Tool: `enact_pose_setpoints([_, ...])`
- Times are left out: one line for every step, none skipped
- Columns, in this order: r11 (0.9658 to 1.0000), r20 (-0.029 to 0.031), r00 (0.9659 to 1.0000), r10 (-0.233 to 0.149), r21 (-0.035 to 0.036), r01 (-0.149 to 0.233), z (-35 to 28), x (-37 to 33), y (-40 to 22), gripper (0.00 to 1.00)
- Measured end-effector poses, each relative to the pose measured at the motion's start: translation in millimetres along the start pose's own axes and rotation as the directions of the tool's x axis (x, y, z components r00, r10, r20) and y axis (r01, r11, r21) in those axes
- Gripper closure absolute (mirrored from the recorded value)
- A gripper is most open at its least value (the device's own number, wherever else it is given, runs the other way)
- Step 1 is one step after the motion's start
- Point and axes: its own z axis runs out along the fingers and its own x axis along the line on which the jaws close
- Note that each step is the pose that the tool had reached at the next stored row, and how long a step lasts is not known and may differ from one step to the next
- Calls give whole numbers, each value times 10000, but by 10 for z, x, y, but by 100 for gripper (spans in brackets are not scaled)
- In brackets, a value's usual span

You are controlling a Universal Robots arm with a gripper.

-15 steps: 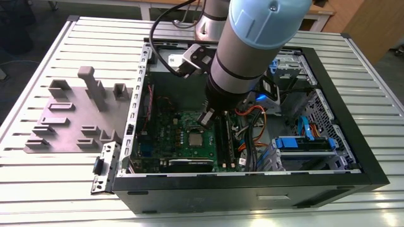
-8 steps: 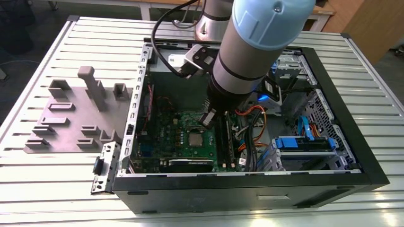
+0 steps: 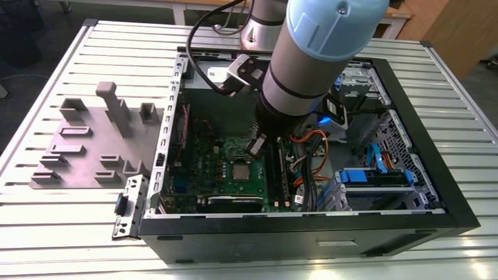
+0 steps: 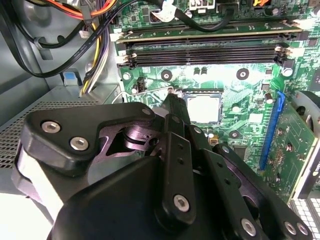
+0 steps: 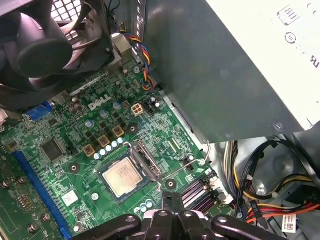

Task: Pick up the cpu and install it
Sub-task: 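Close the cpu cover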

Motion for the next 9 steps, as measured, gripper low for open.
enact_pose_setpoints([10000,2,10000,-1,-1,1,1,0,3,89])
enact_pose_setpoints([10000,6,10000,-2,-4,2,1,1,7,89])
enact_pose_setpoints([10000,10,10000,-2,-7,2,2,2,11,89])
enact_pose_setpoints([10000,16,10000,-3,-12,3,2,3,15,89])
enact_pose_setpoints([10000,22,10000,-4,-16,4,2,4,18,89])
enact_pose_setpoints([10000,30,10000,-5,-21,5,3,3,19,89])
enact_pose_setpoints([10000,35,10000,-6,-26,6,3,3,20,89])
enact_pose_setpoints([10000,39,10000,-5,-28,5,3,3,22,89])
enact_pose_setpoints([10000,40,10000,-4,-30,4,3,3,25,89])
